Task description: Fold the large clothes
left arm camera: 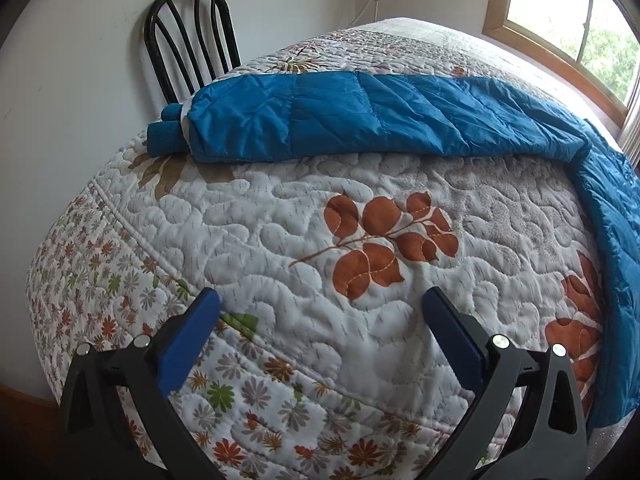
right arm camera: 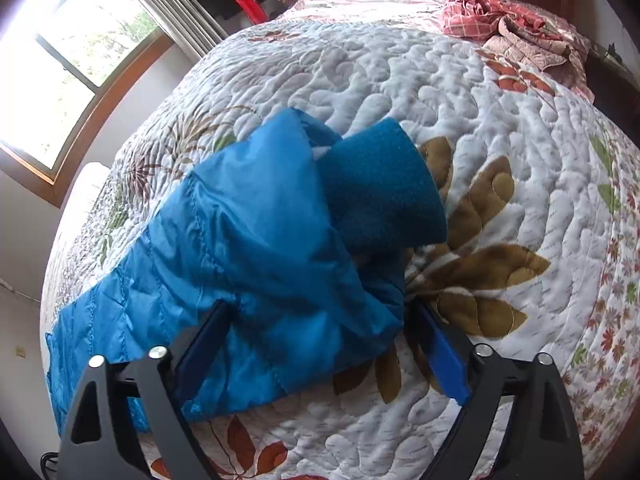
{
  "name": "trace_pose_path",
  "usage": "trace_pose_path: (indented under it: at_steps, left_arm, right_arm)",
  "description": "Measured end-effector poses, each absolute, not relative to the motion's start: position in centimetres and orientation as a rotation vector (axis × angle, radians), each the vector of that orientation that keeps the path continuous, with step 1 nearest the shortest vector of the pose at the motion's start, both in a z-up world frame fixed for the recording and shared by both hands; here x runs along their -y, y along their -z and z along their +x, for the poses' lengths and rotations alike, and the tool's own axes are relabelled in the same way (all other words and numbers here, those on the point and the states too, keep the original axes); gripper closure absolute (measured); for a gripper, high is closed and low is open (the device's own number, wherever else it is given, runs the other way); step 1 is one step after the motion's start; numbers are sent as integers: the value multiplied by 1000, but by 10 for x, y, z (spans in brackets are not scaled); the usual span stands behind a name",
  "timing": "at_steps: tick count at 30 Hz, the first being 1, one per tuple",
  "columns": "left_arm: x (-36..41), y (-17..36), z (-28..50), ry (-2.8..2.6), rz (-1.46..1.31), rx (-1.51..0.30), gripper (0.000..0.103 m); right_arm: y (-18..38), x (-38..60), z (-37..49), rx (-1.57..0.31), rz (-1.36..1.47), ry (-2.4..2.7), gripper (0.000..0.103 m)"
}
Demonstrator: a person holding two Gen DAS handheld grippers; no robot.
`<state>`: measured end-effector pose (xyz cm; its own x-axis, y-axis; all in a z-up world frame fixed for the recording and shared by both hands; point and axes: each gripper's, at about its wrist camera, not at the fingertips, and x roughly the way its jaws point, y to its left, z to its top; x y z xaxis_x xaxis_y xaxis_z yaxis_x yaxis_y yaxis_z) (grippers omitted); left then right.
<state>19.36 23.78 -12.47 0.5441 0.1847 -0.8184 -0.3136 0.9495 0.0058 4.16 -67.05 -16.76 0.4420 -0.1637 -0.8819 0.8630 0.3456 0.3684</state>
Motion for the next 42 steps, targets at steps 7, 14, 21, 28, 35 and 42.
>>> trace_pose_path:
  at_steps: [7,14,21,28,35,42]
  left_arm:
    - [-244,127,196,-308,-132,-957,2]
    - [-244,130,198,-299,-127,-960,2]
    - [-248,123,203,-260,-113,-959,3]
    - [-218,57,243,-189,-48,-864,3]
    - [-163,55,284,-83,-16,-894,3]
    - [-51,33,323,118,101,-873,3]
  right_arm:
    - [154,669,51,-796,992,691,82]
    - [145,657,66,-835,956,806,89]
    - [51,580,114,-696,742,684,91]
    - [-6,446,219,-711,479,410,91]
    - [13,309,285,-808,408,-189,53]
    - [21,337,276,-779,460,-99,52]
